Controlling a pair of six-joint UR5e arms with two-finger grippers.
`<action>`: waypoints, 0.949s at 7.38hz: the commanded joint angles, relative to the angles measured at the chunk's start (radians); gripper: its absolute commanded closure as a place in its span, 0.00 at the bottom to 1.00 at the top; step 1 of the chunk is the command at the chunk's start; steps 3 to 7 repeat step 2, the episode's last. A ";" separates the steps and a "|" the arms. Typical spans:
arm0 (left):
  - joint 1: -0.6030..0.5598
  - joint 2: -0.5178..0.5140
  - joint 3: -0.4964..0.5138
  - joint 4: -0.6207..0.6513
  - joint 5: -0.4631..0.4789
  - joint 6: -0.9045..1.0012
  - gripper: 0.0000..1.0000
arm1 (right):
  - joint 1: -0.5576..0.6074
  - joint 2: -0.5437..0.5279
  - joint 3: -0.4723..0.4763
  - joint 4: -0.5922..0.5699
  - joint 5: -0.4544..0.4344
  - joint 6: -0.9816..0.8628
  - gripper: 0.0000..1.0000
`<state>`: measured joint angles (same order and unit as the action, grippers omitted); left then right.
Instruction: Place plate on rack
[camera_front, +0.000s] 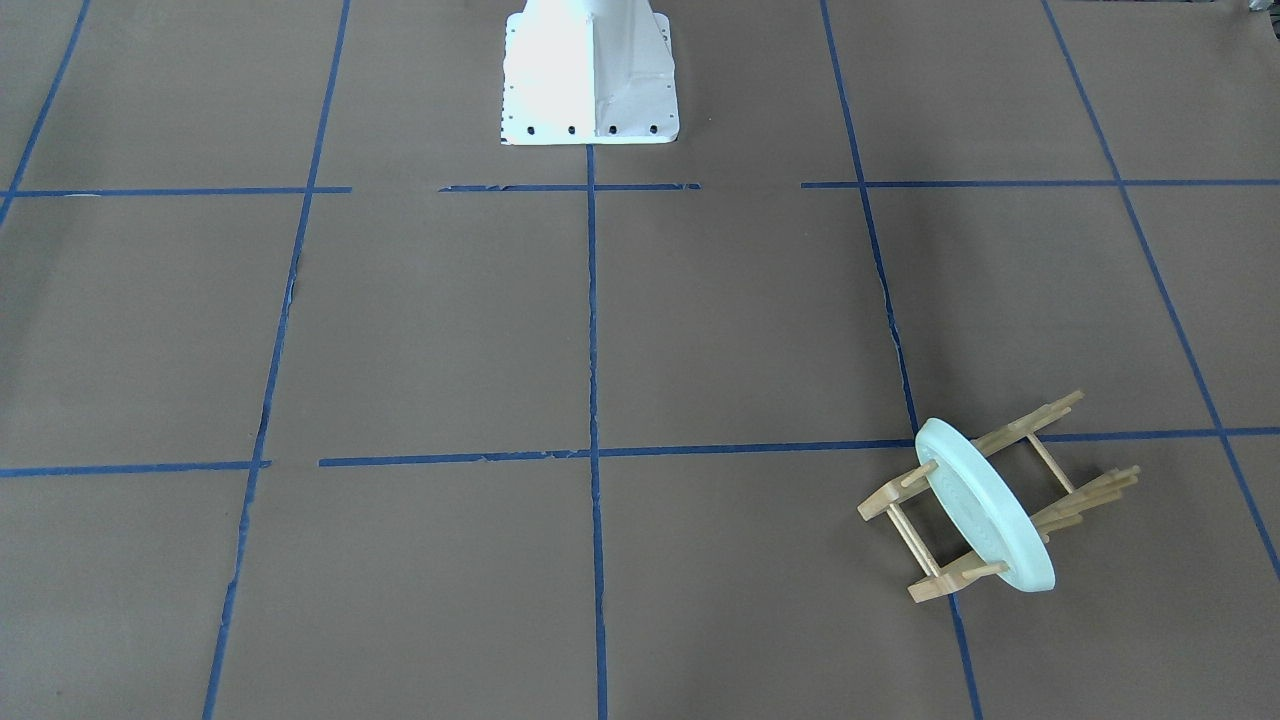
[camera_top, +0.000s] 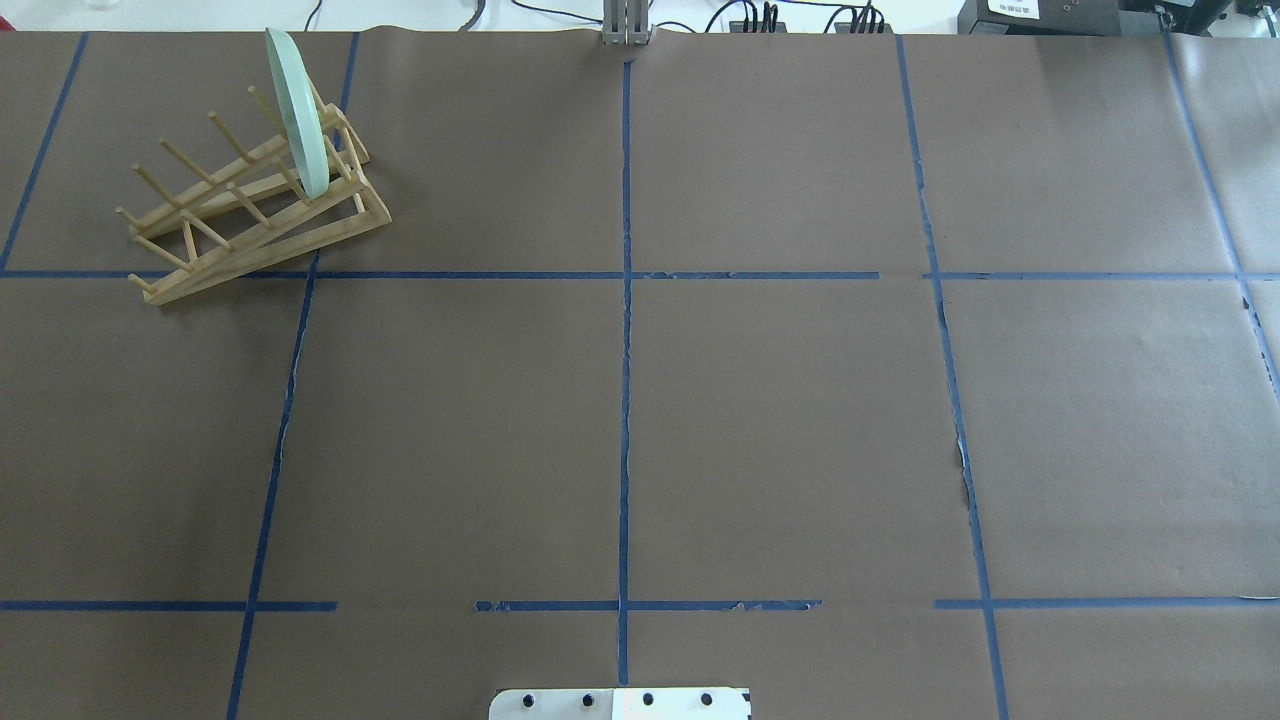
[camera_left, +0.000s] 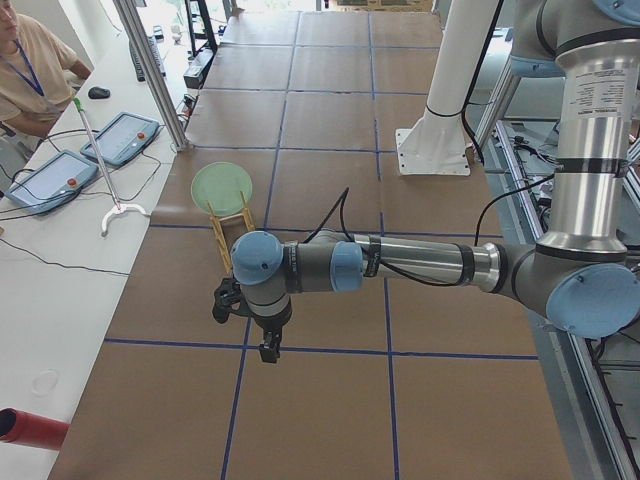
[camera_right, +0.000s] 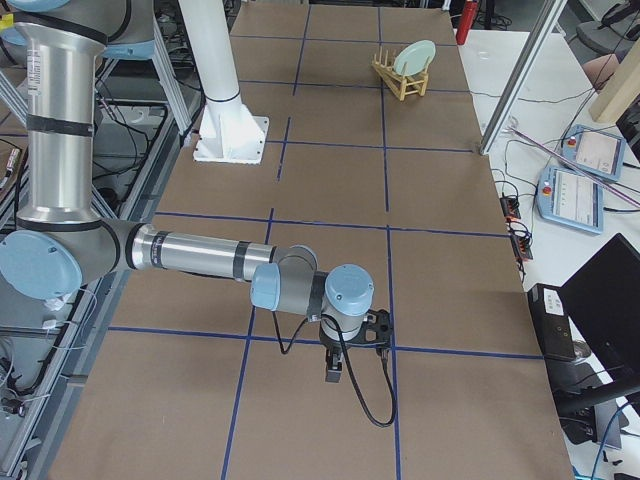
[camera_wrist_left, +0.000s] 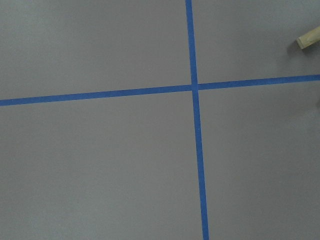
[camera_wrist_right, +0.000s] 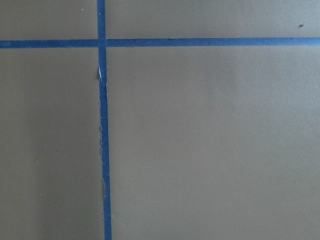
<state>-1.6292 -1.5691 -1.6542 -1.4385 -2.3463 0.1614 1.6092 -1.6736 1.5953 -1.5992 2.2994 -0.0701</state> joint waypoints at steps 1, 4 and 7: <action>0.000 0.001 0.004 0.001 0.001 0.001 0.00 | 0.000 0.000 0.000 0.001 0.000 0.000 0.00; 0.000 -0.003 0.001 0.001 0.001 0.004 0.00 | 0.000 0.000 0.000 0.001 0.000 0.001 0.00; 0.000 -0.003 0.001 0.001 0.001 0.004 0.00 | 0.000 0.000 0.000 0.001 0.000 0.001 0.00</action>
